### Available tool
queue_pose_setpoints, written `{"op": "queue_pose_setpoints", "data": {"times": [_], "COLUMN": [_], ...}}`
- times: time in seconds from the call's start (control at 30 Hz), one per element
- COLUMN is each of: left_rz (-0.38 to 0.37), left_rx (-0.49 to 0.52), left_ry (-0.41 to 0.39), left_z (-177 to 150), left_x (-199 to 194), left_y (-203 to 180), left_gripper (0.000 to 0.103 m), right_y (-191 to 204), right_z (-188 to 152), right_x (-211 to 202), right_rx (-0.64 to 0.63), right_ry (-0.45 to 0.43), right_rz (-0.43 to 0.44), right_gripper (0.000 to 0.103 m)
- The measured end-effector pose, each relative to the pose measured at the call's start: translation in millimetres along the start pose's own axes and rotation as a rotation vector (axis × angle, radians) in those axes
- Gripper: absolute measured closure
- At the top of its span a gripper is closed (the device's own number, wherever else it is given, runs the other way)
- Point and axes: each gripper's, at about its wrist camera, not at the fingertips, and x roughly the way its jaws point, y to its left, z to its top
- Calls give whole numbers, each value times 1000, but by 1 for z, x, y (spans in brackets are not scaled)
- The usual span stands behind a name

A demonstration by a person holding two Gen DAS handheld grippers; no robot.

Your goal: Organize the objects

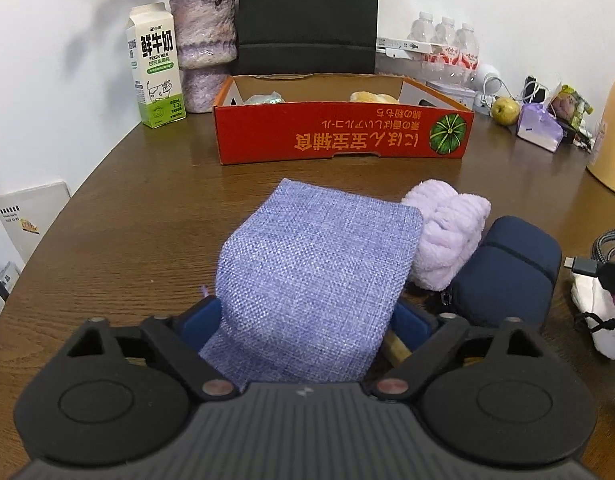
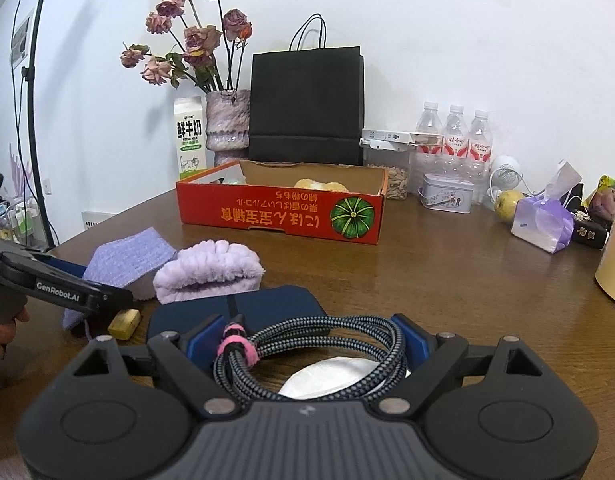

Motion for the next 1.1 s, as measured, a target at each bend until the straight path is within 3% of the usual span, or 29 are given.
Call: {"op": "queue_pose_setpoints", "data": {"times": [0.2,0.4,0.47,0.53,1.1], "left_rz": [-11,-37,-42,-37,-33], "left_rx": [-17,-12,-3,-4,-8], "left_ry": [-9,-21,-23,-29,-131], "left_z": [-3,-5,-6,-5,24], "left_x": [-5,-14,-18,-21,-46], "left_y": [11,23,27,31,21], "left_gripper": [33,64,78,83,87], "right_y": [0,2,2,2,8], "right_z": [0,2,2,3,24], "right_x": [0,0,0,0,4], "right_rx": [5,12,13,13,14], "right_ry": [-2,-8,-10,-12,-70], "right_rz": [1,8,9,9,20], "right_gripper": [15,15,15,15,15]}}
